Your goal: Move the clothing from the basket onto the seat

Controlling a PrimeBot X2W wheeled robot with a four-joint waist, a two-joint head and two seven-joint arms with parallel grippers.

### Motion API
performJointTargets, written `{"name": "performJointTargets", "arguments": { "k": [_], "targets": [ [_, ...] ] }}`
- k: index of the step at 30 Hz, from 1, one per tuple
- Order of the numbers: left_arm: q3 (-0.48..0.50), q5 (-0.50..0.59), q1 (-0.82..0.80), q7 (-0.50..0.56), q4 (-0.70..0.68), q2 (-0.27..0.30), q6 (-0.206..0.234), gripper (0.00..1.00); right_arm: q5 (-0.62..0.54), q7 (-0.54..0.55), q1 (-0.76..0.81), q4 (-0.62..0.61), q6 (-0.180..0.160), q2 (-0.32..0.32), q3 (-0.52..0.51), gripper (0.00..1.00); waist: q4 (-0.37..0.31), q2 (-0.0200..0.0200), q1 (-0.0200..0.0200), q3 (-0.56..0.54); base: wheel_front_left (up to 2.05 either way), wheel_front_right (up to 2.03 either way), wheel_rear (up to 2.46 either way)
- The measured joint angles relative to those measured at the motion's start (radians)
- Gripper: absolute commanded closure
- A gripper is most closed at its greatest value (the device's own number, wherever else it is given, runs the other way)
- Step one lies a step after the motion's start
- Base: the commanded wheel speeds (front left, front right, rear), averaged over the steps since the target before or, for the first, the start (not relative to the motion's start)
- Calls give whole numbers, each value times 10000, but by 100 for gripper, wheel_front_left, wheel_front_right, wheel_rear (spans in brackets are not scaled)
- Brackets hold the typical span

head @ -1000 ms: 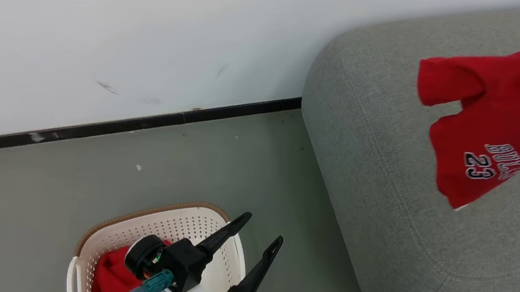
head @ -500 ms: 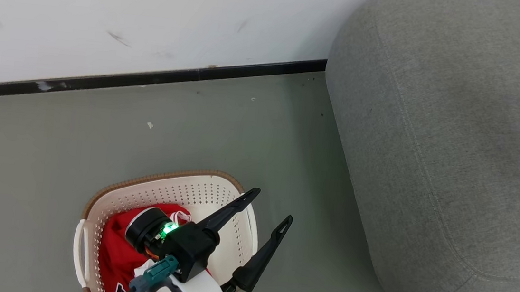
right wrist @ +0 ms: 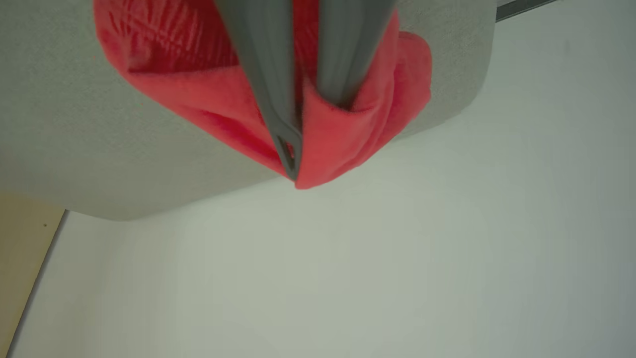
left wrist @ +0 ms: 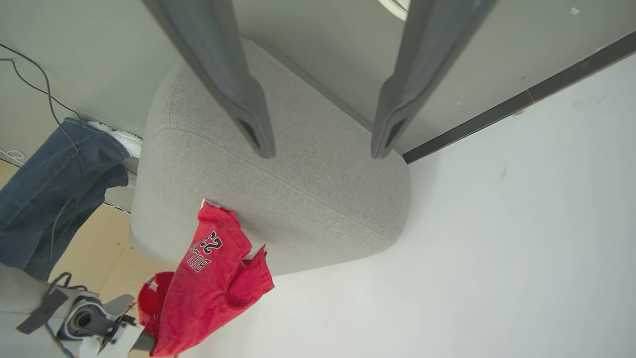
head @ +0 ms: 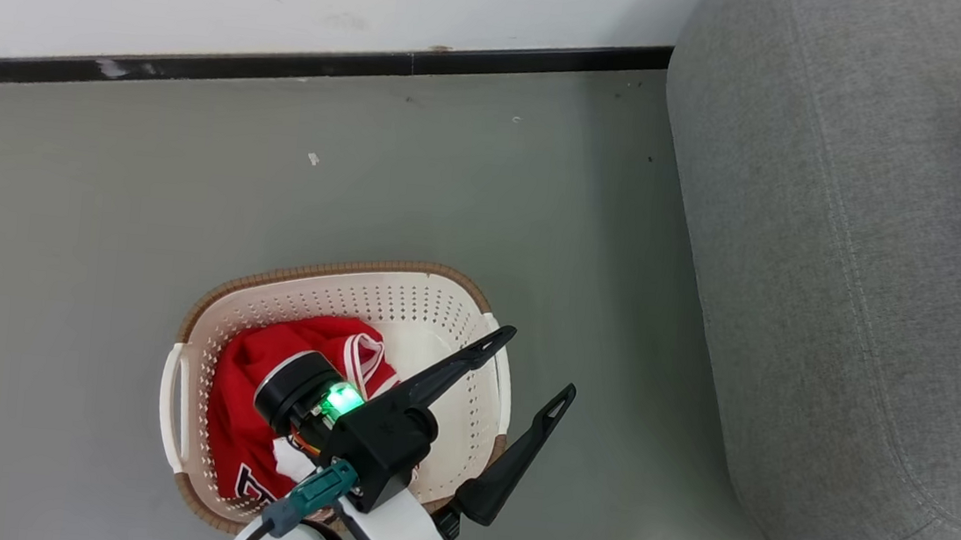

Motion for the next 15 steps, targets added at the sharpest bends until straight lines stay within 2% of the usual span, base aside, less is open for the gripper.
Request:
{"name": "performJointTargets", "arguments": {
  "k": [15],
  "targets": [
    [-42, 52, -627, 25, -19, 10, -174, 0, -148, -203, 610, 991, 2, 897, -564, 100, 225, 0, 0, 901, 0, 0, 0]
  ]
}}
